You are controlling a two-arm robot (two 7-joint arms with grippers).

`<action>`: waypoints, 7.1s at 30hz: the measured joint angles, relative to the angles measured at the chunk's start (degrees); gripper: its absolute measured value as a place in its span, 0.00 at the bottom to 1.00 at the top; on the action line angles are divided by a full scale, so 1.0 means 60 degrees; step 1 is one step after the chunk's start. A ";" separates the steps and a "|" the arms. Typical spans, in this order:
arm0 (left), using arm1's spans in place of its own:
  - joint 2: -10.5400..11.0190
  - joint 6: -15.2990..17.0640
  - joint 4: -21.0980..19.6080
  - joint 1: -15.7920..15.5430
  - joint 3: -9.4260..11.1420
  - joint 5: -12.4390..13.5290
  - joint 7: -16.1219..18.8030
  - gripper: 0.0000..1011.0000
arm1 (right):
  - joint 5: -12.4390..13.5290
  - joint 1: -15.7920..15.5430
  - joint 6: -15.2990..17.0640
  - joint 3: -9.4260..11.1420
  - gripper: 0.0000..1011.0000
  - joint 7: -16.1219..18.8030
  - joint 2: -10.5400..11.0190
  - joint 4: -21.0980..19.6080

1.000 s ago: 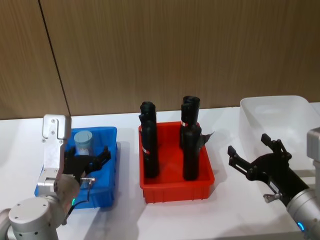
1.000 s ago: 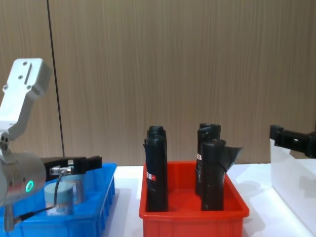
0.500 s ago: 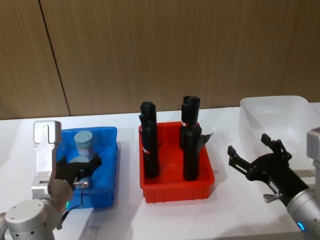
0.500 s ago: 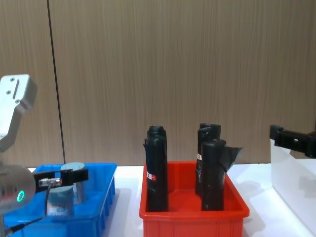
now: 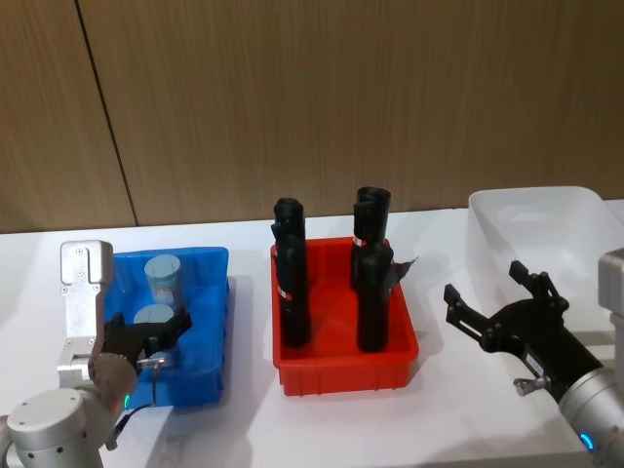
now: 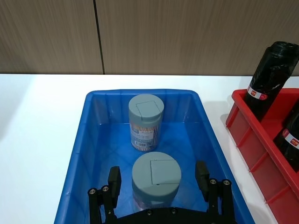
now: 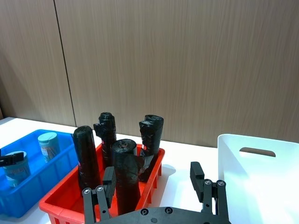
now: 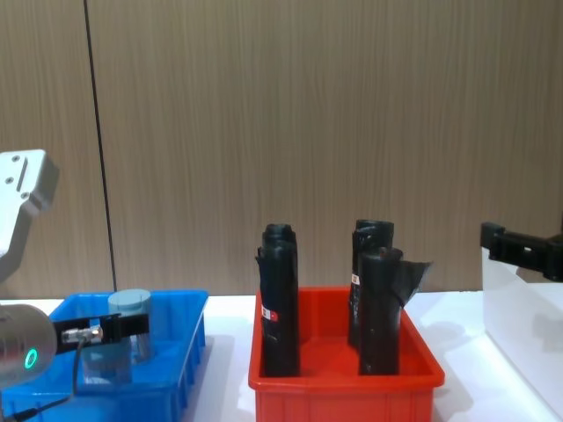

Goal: Pick the cotton swabs from the blue box and place them into the white box.

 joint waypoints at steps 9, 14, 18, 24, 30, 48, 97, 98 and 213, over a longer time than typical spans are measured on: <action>-0.0047 0.0020 0.0276 -0.0156 -0.0051 0.0140 -0.0205 0.99 | 0.0000 0.0000 0.0000 0.0000 0.99 0.0000 0.0000 0.0000; -0.0089 0.0043 0.0514 -0.0296 -0.0080 0.0258 -0.0377 0.99 | 0.0000 0.0000 0.0000 0.0000 0.99 0.0000 0.0000 0.0000; -0.0122 0.0052 0.0710 -0.0402 -0.0102 0.0337 -0.0498 0.99 | 0.0000 -0.0001 0.0000 0.0000 0.99 0.0000 0.0000 0.0000; -0.0168 0.0076 0.1000 -0.0551 -0.0130 0.0452 -0.0694 0.99 | 0.0000 0.0000 0.0000 0.0000 0.99 0.0000 0.0000 0.0000; -0.0205 0.0130 0.1234 -0.0687 -0.0149 0.0568 -0.0918 0.89 | 0.0000 -0.0001 0.0000 0.0000 0.99 0.0000 0.0001 0.0000; -0.0233 0.0204 0.1205 -0.0793 -0.0144 0.0997 -0.1383 0.66 | 0.0000 -0.0001 0.0000 0.0000 0.99 0.0000 0.0000 0.0000; -0.0699 0.1124 -0.2758 -0.0685 0.0584 0.1370 -0.3835 0.66 | 0.0000 -0.0001 0.0000 0.0000 0.99 0.0000 0.0000 0.0000; -0.0740 0.1146 -0.2753 -0.0729 0.0614 0.1380 -0.3946 0.66 | 0.0000 -0.0001 0.0000 0.0000 0.99 0.0000 0.0000 0.0000; -0.1682 0.2338 -0.1518 -0.2670 0.0880 0.1786 -0.6635 0.66 | -0.0125 0.2548 0.1651 -0.0123 0.99 0.2653 -0.0774 0.1228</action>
